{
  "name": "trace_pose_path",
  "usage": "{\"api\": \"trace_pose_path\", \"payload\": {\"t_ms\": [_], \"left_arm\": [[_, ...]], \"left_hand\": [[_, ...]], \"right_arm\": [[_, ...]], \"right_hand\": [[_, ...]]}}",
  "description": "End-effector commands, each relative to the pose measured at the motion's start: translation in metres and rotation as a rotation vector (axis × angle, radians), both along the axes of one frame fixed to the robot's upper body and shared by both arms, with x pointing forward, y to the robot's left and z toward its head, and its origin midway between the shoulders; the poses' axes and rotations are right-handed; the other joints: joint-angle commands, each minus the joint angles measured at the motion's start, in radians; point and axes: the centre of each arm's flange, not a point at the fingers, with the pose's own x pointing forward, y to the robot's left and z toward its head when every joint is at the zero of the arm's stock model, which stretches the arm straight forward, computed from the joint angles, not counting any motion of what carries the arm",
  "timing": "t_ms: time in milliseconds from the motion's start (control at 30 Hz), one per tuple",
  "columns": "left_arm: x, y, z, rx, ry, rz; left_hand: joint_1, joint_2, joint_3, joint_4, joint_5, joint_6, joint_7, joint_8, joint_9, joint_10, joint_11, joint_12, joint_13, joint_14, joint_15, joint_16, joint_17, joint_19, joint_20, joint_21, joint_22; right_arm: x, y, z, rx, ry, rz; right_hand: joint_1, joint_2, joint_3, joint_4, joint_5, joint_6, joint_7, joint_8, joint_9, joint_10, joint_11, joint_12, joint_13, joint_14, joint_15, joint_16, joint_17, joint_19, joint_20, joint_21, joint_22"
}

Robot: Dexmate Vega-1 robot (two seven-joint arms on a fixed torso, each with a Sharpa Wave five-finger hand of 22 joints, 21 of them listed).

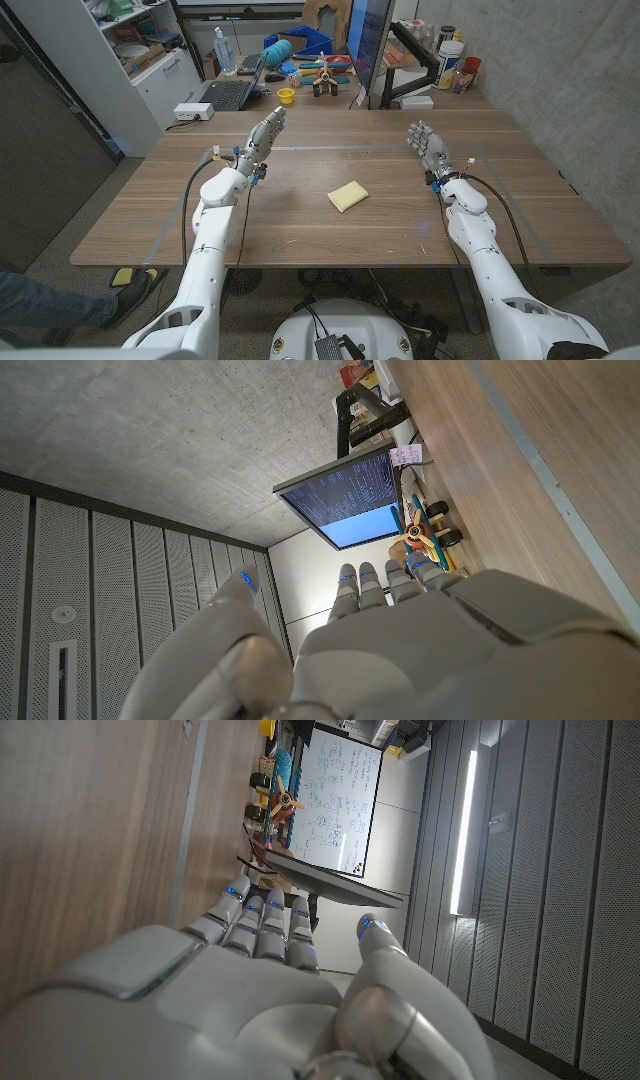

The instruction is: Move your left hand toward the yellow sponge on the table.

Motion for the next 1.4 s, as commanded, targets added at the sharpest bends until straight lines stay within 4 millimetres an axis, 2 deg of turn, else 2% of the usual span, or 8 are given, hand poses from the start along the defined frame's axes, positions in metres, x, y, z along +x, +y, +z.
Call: {"api": "trace_pose_path", "payload": {"t_ms": [33,1400], "left_arm": [[-0.002,-0.006,0.002,0.036,-0.010,0.032],[-0.010,-0.033,0.007,0.171,-0.061,0.104]], "left_hand": [[0.014,0.000,0.004,-0.007,-0.001,0.008,0.002,0.008,0.005,0.008,-0.006,0.003,0.003,0.006,0.001,0.005,0.002,-0.002,0.007,-0.005,0.004],[0.029,0.003,0.001,-0.016,-0.006,0.025,-0.003,0.009,0.005,0.022,-0.009,0.004,0.003,0.019,-0.001,0.006,0.003,0.005,0.013,-0.019,0.005]], "right_arm": [[0.000,-0.002,0.003,0.007,-0.008,0.001],[0.001,-0.012,0.005,0.063,-0.041,0.006]], "right_hand": [[0.007,0.008,-0.005,-0.002,0.004,0.005,-0.007,0.010,0.000,0.011,-0.001,0.004,0.002,0.010,0.001,0.006,0.005,0.012,-0.001,-0.002,0.006],[0.007,0.012,-0.012,-0.005,0.004,0.008,-0.010,0.011,-0.002,0.014,0.000,0.004,0.002,0.013,0.001,0.006,0.005,0.018,0.001,-0.014,0.006]]}}
